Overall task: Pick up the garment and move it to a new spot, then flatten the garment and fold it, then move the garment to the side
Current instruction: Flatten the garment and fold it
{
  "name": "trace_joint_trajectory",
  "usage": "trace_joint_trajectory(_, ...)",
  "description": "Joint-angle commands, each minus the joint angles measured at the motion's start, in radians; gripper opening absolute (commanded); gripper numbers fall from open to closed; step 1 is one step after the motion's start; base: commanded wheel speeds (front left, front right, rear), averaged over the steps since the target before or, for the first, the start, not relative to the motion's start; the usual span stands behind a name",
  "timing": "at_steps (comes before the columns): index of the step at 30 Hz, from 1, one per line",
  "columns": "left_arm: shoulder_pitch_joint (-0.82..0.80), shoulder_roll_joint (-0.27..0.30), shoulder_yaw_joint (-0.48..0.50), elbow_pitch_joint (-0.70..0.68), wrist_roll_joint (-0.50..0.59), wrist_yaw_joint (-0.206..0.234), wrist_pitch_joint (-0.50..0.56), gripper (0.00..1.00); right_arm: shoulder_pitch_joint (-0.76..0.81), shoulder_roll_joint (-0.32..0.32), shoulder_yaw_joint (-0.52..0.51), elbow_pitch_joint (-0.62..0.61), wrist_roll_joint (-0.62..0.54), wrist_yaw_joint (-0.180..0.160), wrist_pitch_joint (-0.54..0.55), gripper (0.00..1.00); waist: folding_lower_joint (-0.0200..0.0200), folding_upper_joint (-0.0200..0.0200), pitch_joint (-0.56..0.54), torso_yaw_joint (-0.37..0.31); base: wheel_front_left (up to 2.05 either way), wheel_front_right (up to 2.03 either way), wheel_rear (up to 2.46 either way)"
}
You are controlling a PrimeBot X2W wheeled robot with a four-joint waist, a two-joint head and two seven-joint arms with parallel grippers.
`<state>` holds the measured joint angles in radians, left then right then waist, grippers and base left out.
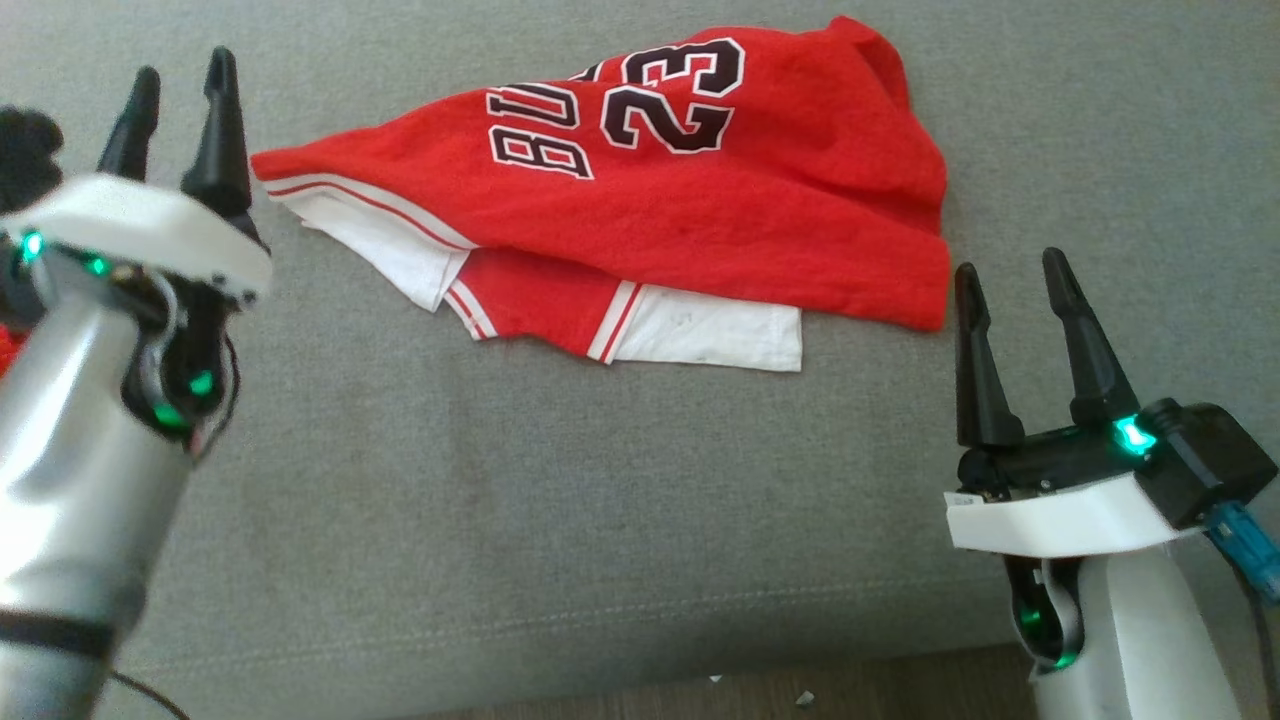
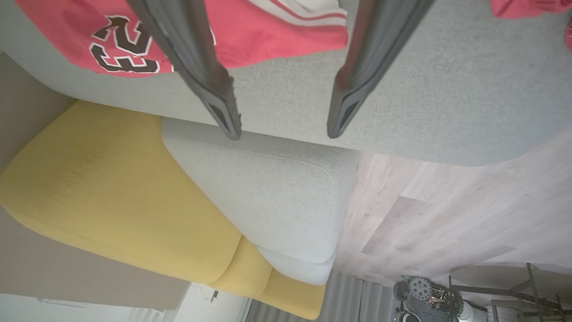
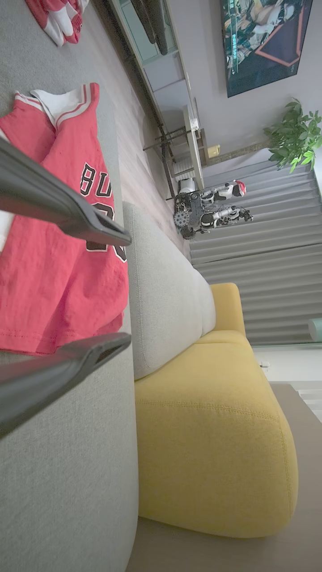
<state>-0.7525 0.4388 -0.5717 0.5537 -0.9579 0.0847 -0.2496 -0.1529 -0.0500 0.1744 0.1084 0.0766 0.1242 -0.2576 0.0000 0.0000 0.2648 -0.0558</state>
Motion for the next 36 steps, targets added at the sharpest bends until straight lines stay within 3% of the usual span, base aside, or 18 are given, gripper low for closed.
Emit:
trace_joint_trajectory(1, 0.047, 0.035, 0.072, -0.087, 0.026, 0.018, -0.012, 1.0, -0.022, 0.0, 0.024, -0.029, 0.012, 0.007, -0.004, 1.0, 0.0, 0.0, 0.003, 0.006, 0.0, 0.0, 0.0)
trace_joint_trajectory(6, 0.261, -0.034, 0.089, -0.25, 0.083, 0.061, -0.012, 1.0, -0.023, 0.0, 0.018, -0.027, 0.021, 0.007, -0.004, 1.0, 0.0, 0.0, 0.012, 0.016, 0.0, 0.0, 0.0)
trace_joint_trajectory(11, 0.34, -0.096, 0.062, -0.259, 0.087, 0.068, -0.012, 1.0, -0.032, 0.0, 0.017, -0.026, 0.02, 0.007, -0.004, 1.0, 0.0, 0.0, 0.023, 0.02, 0.0, 0.0, 0.0)
trace_joint_trajectory(19, 0.296, -0.171, 0.037, -0.132, 0.068, 0.038, -0.002, 1.0, -0.052, 0.0, 0.025, -0.022, 0.009, 0.007, -0.004, 1.0, 0.0, 0.0, 0.042, 0.003, 0.0, 0.0, 0.0)
trace_joint_trajectory(36, 0.163, -0.21, 0.017, 0.162, 0.068, -0.01, 0.039, 0.98, -0.067, 0.0, 0.015, -0.031, 0.004, 0.007, -0.004, 1.0, 0.0, 0.0, 0.077, -0.031, 0.0, 0.0, 0.0)
